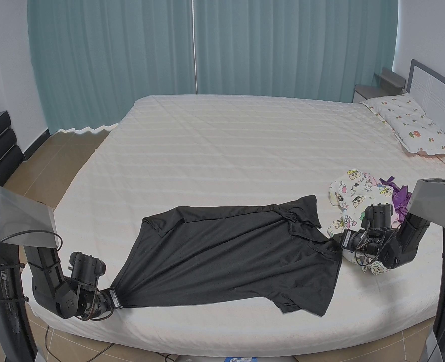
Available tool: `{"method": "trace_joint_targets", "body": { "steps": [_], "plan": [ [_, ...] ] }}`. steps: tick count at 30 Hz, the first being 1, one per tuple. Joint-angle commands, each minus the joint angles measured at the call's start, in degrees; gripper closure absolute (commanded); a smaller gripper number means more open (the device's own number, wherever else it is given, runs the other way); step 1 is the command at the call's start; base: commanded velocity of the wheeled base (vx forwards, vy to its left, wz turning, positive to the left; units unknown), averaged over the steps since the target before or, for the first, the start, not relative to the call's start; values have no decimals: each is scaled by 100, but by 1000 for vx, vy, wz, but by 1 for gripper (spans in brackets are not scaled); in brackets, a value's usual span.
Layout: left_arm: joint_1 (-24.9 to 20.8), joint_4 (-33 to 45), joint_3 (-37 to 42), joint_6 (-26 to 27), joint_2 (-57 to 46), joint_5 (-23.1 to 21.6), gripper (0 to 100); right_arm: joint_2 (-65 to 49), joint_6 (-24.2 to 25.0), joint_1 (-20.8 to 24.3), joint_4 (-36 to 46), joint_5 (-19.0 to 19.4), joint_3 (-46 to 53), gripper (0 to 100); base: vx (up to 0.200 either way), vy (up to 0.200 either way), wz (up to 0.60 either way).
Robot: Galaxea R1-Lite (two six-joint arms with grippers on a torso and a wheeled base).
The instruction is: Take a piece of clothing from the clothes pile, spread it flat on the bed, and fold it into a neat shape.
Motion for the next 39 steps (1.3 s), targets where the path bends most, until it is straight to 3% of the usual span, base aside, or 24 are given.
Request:
{"method": "trace_joint_targets", "body": {
  "steps": [1, 4, 11, 19, 27, 28, 33, 39],
  "plan": [
    [1, -33, -20, -9, 13, -38, 100, -761, 458, 38, -136, 463, 454, 0, 0, 0, 0],
    [1, -42, -29, -27, 4, -117, 100, -1121, 467, 214, -127, 674, 1165, 0, 0, 0, 0],
    [1, -42, -55, -62, -40, -179, 100, -1051, 564, 706, -224, 682, 2203, 0, 0, 0, 0],
    [1, -42, -55, -62, -40, -196, 100, -418, 652, 917, -268, 595, 2141, 0, 0, 0, 0],
    [1, -42, -55, -62, -40, -196, 100, 65, 599, 944, -312, 243, 1640, 0, 0, 0, 0],
    [1, -42, -55, -62, -40, -196, 100, 74, 599, 944, -355, 252, 1614, 100, 0, 0, 0],
    [1, -77, -108, -132, -57, -214, 100, -5, 669, 891, -426, 243, 1289, 100, 0, 0, 0],
    [10, -226, -372, -836, -207, -240, 100, -111, 661, 618, -496, 243, 568, 100, 0, 0, 0]
  ]
}}
